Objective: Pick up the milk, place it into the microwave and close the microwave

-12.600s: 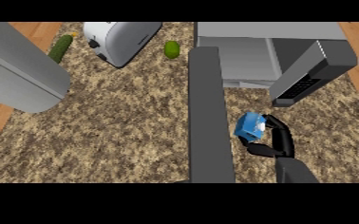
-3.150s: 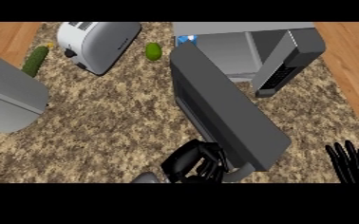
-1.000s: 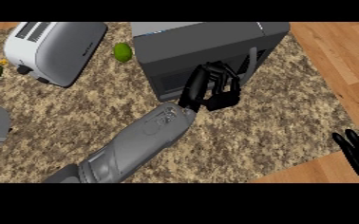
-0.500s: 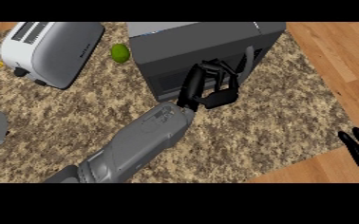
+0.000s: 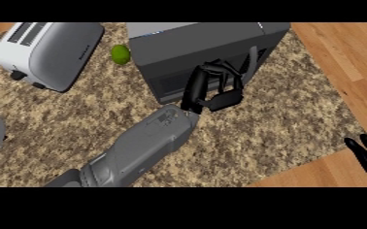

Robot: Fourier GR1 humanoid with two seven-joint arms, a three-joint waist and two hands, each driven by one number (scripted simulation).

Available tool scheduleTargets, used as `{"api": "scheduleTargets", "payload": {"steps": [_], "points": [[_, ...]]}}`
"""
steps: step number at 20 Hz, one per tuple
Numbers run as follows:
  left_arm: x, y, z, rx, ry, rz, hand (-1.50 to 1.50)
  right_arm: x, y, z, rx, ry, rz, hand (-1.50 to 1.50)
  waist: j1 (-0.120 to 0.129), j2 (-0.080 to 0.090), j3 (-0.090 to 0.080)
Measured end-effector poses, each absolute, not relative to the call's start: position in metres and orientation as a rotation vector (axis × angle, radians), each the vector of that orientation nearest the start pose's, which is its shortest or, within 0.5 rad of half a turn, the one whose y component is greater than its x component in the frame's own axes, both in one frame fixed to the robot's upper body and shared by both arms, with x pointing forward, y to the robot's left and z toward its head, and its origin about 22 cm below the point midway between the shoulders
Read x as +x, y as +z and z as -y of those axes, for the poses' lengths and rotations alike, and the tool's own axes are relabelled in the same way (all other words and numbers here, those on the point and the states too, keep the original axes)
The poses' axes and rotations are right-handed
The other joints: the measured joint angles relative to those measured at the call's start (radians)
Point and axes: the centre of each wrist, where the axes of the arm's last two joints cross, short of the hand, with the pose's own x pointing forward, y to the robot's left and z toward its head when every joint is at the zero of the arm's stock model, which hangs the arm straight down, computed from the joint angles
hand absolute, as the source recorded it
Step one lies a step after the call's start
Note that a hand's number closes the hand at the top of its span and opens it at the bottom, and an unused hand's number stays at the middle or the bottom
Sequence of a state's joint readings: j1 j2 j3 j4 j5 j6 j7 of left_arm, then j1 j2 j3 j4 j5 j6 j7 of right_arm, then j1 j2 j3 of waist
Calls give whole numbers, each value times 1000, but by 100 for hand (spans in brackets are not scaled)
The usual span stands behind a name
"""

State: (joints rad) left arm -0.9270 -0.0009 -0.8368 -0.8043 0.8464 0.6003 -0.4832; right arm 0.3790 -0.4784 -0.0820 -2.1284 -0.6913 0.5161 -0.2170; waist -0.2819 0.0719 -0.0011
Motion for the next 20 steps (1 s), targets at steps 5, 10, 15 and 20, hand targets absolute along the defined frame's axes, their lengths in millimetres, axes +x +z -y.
{"api": "scheduleTargets", "payload": {"steps": [5, 10, 15, 20], "points": [[339, 38, -1, -256, -187, 1824, 150, 148, 111, 319, 654, 324, 1957, -150, -4, 4, 0], [339, 36, -1, -250, -168, 1848, 150, 148, 115, 318, 678, 350, 1948, -150, -10, 7, 0], [340, 35, -2, -241, -150, 1868, 150, 148, 120, 316, 696, 367, 1947, -150, -17, 8, 0], [340, 34, -2, -240, -138, 1880, 150, 148, 122, 316, 707, 375, 1943, -150, -20, 10, 0]]}}
